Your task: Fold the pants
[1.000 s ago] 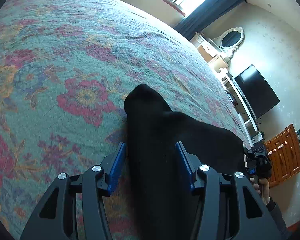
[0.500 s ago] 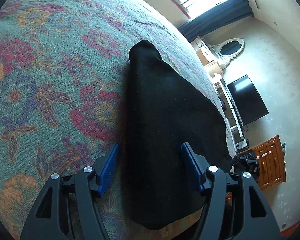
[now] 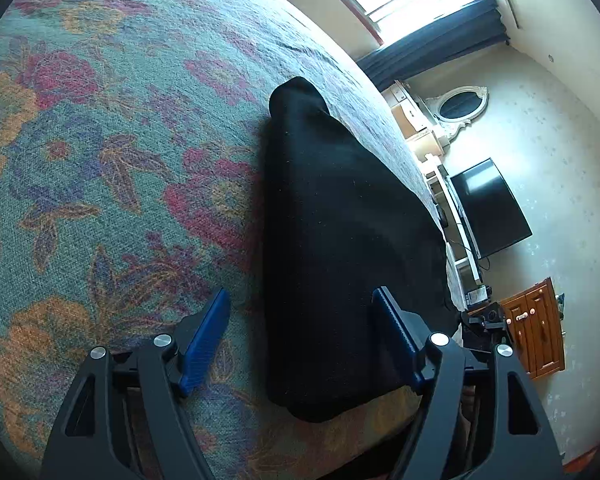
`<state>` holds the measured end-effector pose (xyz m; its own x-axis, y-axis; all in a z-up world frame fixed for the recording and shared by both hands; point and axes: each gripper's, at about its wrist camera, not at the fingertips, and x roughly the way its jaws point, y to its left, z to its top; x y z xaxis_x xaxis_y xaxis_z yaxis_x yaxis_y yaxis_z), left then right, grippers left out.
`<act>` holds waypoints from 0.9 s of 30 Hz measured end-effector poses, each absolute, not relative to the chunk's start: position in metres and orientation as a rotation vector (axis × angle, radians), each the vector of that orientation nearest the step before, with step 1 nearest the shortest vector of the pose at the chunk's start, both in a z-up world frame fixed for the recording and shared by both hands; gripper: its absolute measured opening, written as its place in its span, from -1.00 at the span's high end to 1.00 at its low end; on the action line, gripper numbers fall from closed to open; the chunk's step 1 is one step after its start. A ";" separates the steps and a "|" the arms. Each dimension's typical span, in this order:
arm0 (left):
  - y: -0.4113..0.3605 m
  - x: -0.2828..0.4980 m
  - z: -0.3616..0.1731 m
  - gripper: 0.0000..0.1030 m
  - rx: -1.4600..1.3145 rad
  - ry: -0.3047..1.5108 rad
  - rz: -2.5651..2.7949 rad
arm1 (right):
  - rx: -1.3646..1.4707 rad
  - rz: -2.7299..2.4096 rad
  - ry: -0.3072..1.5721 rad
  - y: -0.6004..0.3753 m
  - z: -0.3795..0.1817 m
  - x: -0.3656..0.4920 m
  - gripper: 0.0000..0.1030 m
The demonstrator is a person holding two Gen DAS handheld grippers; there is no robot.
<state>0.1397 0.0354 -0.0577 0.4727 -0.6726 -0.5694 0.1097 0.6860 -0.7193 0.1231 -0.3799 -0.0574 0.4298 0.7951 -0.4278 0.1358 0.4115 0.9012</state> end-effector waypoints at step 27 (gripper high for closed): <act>0.011 0.127 -0.056 -0.11 -0.576 1.034 -0.605 | 1.013 0.516 1.106 -0.377 -0.060 0.118 0.28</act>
